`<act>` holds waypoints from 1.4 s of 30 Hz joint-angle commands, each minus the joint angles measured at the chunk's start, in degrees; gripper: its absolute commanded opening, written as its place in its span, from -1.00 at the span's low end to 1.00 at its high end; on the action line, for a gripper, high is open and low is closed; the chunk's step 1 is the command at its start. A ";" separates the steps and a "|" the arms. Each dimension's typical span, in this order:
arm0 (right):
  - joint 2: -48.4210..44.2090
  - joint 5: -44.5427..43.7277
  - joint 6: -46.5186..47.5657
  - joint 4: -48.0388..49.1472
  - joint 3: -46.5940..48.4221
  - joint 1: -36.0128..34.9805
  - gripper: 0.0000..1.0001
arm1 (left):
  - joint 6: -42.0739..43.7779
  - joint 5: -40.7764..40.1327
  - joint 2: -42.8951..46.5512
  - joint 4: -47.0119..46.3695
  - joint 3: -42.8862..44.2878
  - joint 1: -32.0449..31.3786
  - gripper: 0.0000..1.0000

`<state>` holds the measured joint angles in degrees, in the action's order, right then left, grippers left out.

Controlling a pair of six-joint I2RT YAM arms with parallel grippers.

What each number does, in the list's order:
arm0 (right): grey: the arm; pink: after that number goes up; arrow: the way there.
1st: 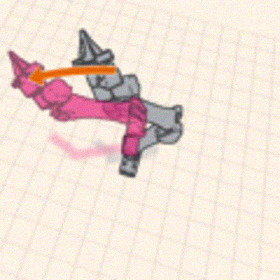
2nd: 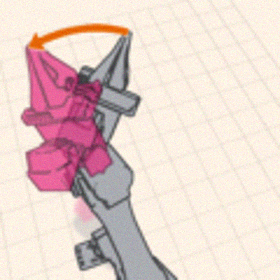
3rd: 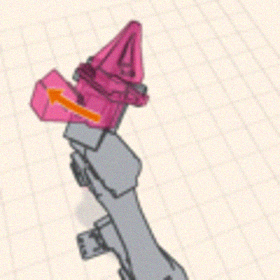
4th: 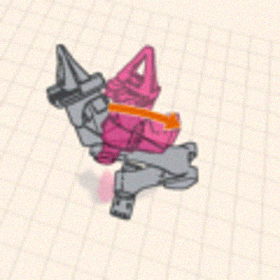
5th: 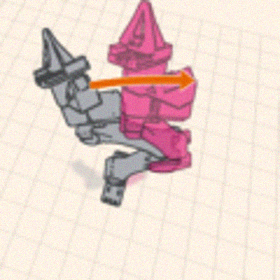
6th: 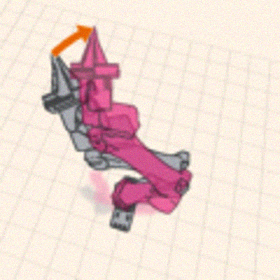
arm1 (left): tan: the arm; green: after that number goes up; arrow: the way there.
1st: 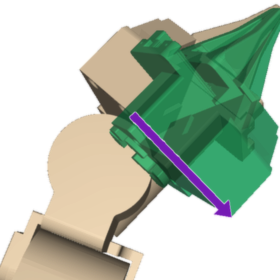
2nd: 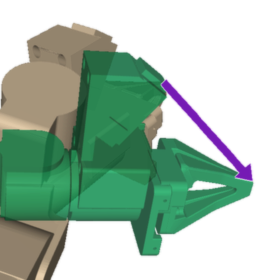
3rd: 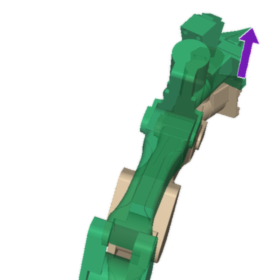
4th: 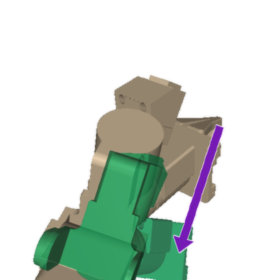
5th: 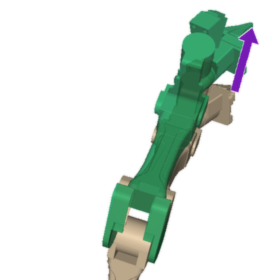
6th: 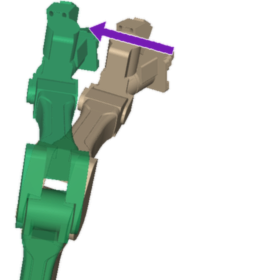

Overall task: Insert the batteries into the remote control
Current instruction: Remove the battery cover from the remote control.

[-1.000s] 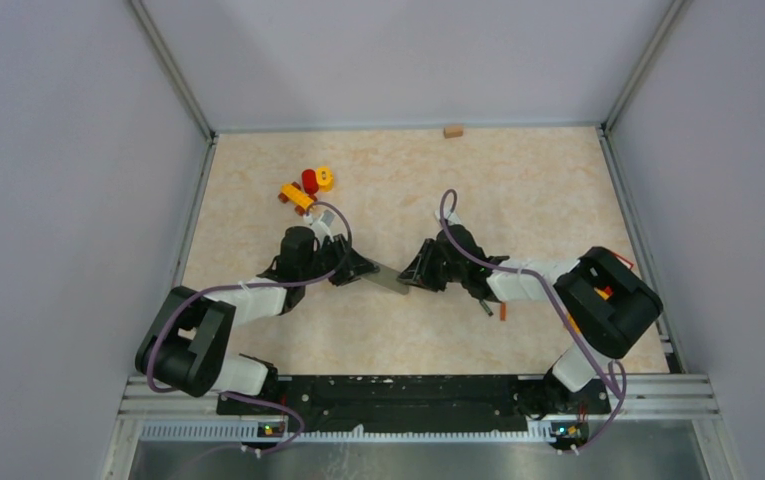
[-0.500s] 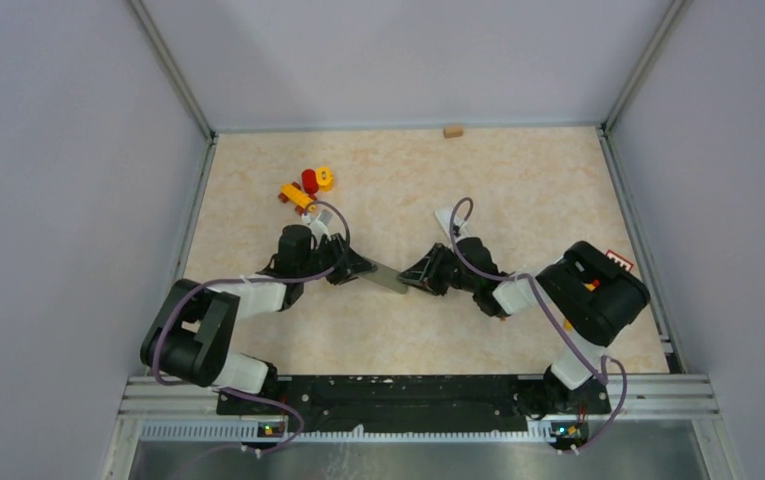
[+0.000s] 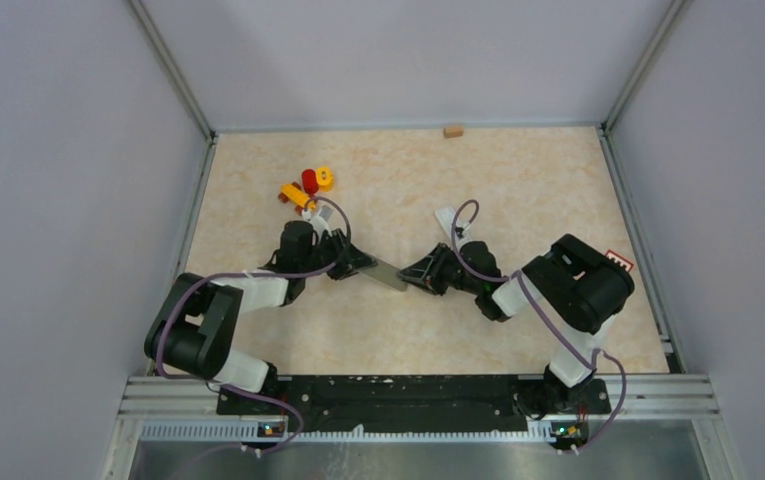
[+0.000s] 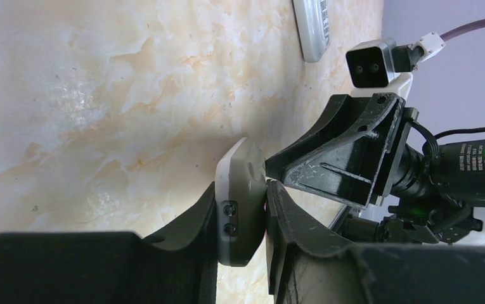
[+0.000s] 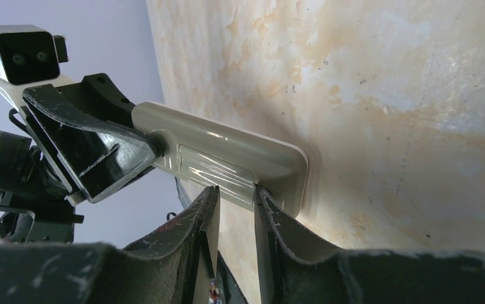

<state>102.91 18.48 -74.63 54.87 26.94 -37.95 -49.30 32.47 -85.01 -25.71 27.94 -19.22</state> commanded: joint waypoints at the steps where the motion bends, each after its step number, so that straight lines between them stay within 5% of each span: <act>1: -2.37 3.18 -1.00 14.25 1.70 -2.83 -0.46 | 4.43 -2.73 -2.92 14.80 -1.98 -4.86 -1.00; 21: -5.06 -1.87 -4.47 21.88 -4.21 -1.27 -0.46 | 5.10 -6.98 -0.90 19.45 -1.49 -4.86 -1.00; 36: -13.84 -7.13 5.06 -1.06 -2.65 2.37 -0.45 | 7.75 -6.29 1.59 25.02 1.27 -4.86 -1.00; 42: -18.06 -15.65 14.58 -22.05 2.60 3.06 -0.37 | 11.04 -5.75 3.07 30.85 4.19 -4.86 -1.00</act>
<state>89.19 9.93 -68.36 47.16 24.93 -35.70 -45.65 29.91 -81.45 -11.16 32.23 -23.31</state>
